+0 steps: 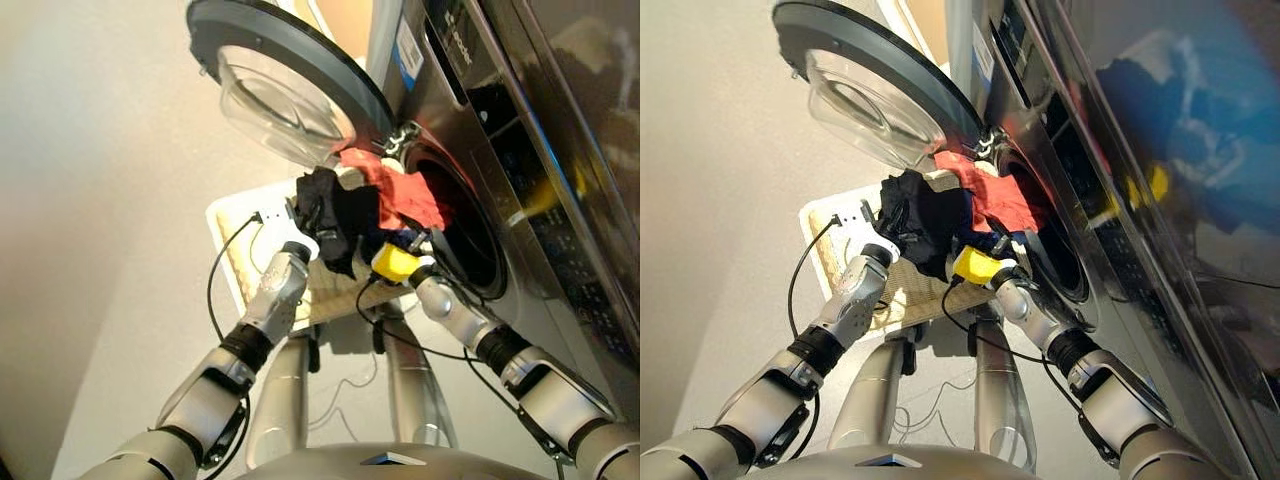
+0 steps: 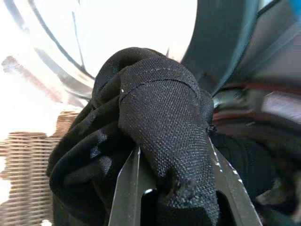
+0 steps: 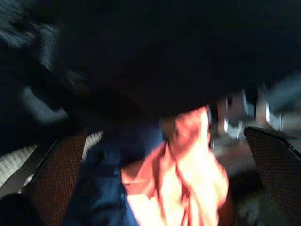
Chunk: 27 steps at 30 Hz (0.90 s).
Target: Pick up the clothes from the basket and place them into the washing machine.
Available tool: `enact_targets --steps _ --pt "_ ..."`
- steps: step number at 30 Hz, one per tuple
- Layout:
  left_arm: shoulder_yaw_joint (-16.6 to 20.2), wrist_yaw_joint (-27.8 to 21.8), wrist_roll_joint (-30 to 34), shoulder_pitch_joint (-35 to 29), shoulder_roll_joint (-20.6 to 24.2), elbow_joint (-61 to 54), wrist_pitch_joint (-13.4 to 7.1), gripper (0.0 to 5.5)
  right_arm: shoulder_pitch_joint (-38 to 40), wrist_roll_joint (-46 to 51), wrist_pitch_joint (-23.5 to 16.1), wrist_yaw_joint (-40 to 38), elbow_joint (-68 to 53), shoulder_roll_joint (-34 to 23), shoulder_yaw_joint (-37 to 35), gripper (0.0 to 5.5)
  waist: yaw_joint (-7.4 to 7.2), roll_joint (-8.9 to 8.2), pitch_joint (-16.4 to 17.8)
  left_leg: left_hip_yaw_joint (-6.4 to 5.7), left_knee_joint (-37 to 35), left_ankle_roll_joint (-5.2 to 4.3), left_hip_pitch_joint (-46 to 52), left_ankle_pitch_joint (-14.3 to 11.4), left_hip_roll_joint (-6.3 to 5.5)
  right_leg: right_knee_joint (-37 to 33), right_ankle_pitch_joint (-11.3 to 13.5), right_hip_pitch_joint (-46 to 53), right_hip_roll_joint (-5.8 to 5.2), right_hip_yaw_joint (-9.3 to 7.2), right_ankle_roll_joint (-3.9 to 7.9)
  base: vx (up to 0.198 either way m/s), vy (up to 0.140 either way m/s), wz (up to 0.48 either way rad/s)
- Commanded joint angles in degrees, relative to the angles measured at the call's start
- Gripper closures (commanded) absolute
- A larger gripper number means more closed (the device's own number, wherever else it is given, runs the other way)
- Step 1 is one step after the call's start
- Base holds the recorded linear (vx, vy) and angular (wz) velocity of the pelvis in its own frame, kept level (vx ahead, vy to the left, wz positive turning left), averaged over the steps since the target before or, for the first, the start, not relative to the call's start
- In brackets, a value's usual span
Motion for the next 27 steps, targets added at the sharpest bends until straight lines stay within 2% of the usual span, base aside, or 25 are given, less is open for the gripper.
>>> enact_targets --steps 1,5,13,14,15,16,27 --pt "-1.95 -3.80 -4.79 1.05 -0.59 -9.45 -1.04 5.50 -3.47 -0.88 -0.26 -1.90 0.38 1.17 1.10 0.00 0.65 2.12 -0.79 1.03 0.58 0.89 -1.46 1.71 -2.93 -8.76 3.29 7.82 0.36 -2.07 3.84 0.000 0.000 0.000" --pt "-5.68 -5.58 -7.76 3.07 1.07 -14.26 1.03 5.50 -6.56 -4.20 0.43 -3.74 0.16 1.68 2.57 0.00 1.55 2.69 -0.99 0.59 0.57 1.15 -0.46 1.75 -3.24 -8.83 3.01 9.15 0.31 -2.70 3.82 -0.001 -0.001 0.052" --pt "-11.29 -6.98 -12.49 5.14 4.41 -20.21 3.48 5.50 -11.93 -8.10 2.43 -8.81 1.47 3.80 1.67 0.00 2.70 3.27 -1.64 0.21 1.85 1.66 -1.66 1.40 -3.18 -7.16 2.36 7.71 0.34 -2.57 3.62 0.000 0.000 0.000" --pt "-12.04 -7.20 -12.93 5.23 4.63 -20.29 3.76 5.50 -12.50 -8.20 2.53 -9.24 1.67 4.20 1.64 0.58 2.81 3.34 -1.78 0.21 2.02 1.70 -1.87 1.36 -3.21 -6.96 2.27 7.47 0.36 -2.57 3.59 0.000 0.000 0.000" --pt "-12.41 -7.17 -13.04 5.22 4.85 -20.45 4.06 5.50 -12.59 -8.26 2.73 -9.55 1.78 4.34 1.51 3.19 2.87 3.39 -1.92 0.23 2.16 1.74 -2.05 1.34 -3.18 -6.73 2.15 7.31 0.39 -2.55 3.58 0.000 0.000 0.000" --pt "-12.76 -7.08 -12.99 5.24 4.97 -20.61 4.14 5.50 -12.61 -8.09 2.70 -10.19 1.63 4.61 1.13 5.50 2.89 3.45 -1.99 0.19 2.30 1.78 -2.27 1.32 -3.18 -6.56 2.07 7.13 0.41 -2.50 3.55 0.000 0.000 0.000" --pt "-13.66 -6.23 -12.66 5.37 5.35 -20.10 3.87 5.50 -10.56 -4.36 1.44 -12.08 -0.88 6.28 -1.08 5.50 2.84 3.46 -2.77 0.13 3.07 2.02 -3.63 1.03 -3.02 -5.69 1.83 5.57 0.30 -2.19 3.46 0.000 0.000 0.000"
